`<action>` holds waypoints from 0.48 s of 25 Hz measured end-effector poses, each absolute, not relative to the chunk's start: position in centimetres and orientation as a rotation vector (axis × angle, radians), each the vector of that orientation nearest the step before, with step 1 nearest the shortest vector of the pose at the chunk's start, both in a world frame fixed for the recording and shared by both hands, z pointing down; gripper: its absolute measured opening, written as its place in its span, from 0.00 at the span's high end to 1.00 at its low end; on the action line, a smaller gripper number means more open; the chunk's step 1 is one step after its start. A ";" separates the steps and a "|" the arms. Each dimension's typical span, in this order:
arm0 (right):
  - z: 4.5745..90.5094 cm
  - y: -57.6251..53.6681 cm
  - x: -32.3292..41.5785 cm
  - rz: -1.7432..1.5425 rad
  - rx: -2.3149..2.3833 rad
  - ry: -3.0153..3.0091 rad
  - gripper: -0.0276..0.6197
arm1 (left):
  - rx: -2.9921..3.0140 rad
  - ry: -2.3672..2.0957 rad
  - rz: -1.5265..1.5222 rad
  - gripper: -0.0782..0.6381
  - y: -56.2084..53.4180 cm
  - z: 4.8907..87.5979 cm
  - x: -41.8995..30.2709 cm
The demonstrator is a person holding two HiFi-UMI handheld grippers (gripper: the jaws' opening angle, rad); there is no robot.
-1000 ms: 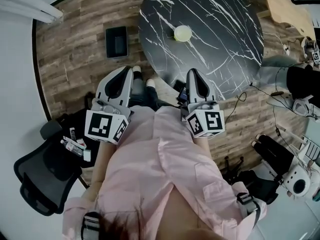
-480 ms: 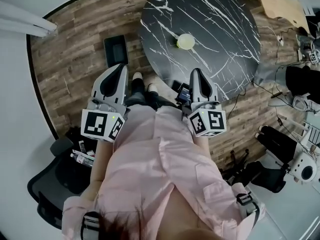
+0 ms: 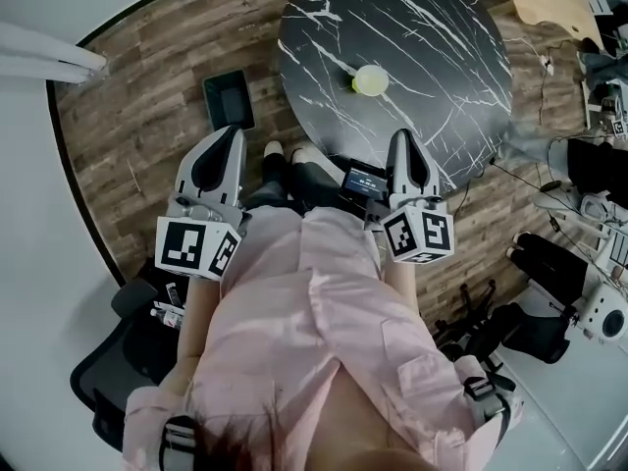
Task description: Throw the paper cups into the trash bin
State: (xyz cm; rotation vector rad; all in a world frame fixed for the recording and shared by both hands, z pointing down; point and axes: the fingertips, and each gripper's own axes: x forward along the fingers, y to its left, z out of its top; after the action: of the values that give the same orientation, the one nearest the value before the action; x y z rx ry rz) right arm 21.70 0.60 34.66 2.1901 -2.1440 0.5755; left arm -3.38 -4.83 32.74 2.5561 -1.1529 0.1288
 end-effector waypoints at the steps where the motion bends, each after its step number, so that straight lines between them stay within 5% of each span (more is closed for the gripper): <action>1: 34.7 0.5 21.6 0.579 2.186 -2.149 0.91 | 2.554 -1.152 0.128 0.87 -4.9 32.8 -3.4; 12: 34.8 -2.5 23.4 0.643 2.114 -2.176 0.91 | 2.537 -1.187 0.104 0.87 -6.0 31.9 -2.8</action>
State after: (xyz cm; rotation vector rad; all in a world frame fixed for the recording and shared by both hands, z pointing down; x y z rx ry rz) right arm 23.36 -2.54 34.83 2.1139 -2.1758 0.6434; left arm -2.81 -5.99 31.91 2.5371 -1.1867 0.1040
